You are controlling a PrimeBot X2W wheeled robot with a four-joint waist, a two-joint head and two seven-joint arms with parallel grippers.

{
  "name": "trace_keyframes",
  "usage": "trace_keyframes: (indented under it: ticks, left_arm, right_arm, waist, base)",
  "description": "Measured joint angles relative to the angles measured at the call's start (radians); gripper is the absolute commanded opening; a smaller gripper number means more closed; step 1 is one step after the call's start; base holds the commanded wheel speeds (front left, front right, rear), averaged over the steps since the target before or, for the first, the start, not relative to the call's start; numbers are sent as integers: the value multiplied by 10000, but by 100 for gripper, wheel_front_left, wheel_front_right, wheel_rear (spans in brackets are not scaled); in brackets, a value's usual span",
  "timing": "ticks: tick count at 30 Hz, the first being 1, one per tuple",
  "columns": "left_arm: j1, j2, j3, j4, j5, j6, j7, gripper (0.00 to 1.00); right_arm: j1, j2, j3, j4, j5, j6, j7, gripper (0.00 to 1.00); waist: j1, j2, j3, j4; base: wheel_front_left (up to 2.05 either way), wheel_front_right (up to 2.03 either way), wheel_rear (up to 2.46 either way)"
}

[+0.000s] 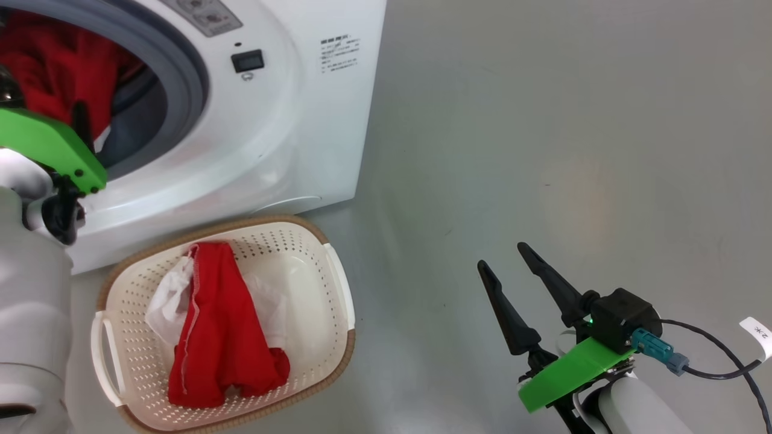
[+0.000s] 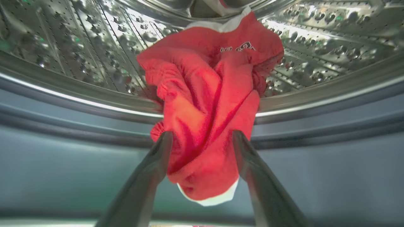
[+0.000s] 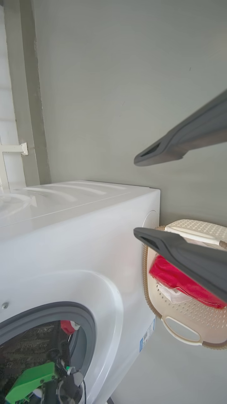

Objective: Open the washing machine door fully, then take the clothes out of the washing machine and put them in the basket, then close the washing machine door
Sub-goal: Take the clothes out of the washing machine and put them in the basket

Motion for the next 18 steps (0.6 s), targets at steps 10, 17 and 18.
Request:
trace_keyframes:
  ticks: [10, 17, 18]
  left_arm:
    - [-123, 82, -360, 186, 63, 136, 658, 39]
    - [-102, 109, -531, 171, 134, 192, -184, 0]
    - [-98, 111, -537, 163, 132, 190, -359, 0]
  right_arm:
    - [-205, 6, 150, -94, 253, 0, 0, 100]
    - [-205, 13, 150, -94, 261, 0, 0, 100]
    - [-205, 15, 150, -92, 261, 0, 0, 100]
  waist:
    - [0, 0, 282, -224]
    - [0, 0, 311, -175]
    - [0, 0, 309, -154]
  base:
    - [0, 0, 0]
    - [0, 0, 0]
    - [0, 0, 0]
